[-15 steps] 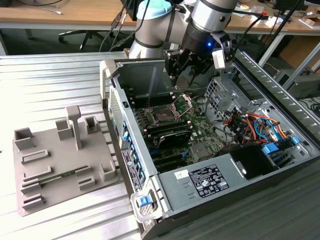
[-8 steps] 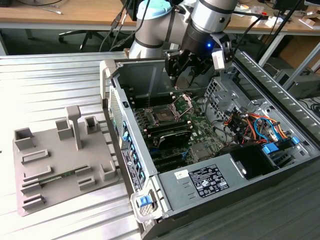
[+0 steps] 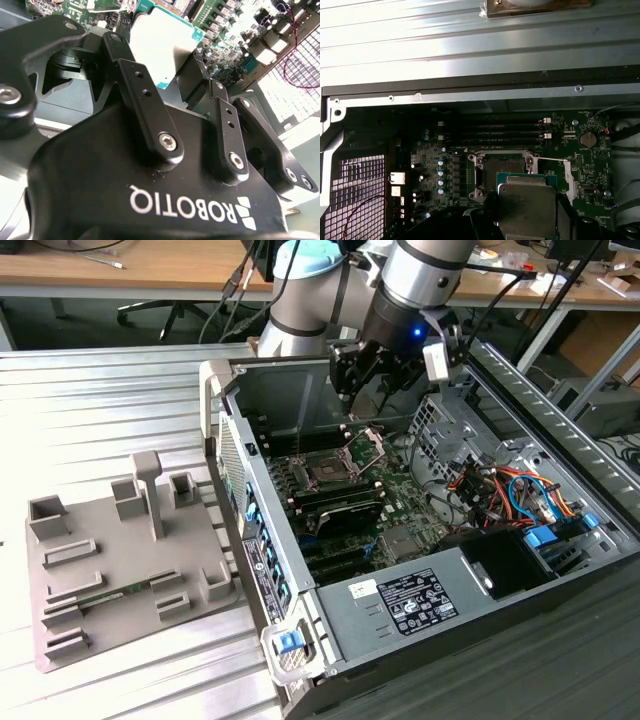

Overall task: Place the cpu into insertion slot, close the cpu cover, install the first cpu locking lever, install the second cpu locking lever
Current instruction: 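Place the cpu into insertion slot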

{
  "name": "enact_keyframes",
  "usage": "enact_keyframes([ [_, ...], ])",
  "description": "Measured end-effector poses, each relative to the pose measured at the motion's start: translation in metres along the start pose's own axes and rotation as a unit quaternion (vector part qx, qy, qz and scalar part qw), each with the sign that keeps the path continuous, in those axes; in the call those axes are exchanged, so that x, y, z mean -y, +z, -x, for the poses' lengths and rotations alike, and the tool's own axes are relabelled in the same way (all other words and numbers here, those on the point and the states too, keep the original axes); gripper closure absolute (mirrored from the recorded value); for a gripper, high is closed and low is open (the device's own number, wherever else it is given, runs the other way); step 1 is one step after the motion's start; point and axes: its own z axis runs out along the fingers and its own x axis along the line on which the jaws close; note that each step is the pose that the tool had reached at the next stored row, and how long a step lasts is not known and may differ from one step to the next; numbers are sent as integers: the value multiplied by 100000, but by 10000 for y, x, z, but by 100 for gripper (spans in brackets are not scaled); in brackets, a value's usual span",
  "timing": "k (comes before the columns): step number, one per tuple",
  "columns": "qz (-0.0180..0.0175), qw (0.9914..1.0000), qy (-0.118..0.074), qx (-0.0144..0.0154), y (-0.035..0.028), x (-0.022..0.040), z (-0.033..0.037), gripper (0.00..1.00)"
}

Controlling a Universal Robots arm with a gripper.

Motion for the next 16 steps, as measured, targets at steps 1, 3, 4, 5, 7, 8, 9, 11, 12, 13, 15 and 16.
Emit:
enact_keyframes([
  [1,-1,100000,1,-2,2,0,0,45],
  [3,-1,100000,2,-2,8,1,0,45],
  [4,1,100000,-2,1,13,1,0,45],
  [5,0,100000,1,1,16,1,0,45],
  [7,-1,100000,0,0,21,1,1,45],
  [8,-2,100000,1,-1,24,2,0,45],
  [9,-2,100000,2,0,26,2,1,45],
  [11,1,100000,-2,1,33,2,1,45],
  [12,-1,100000,2,-1,35,3,1,45],
  [13,-3,100000,-1,-2,37,3,1,45],
  [15,0,100000,3,2,44,3,1,45],
  [16,-2,100000,1,-1,48,3,1,45],
])
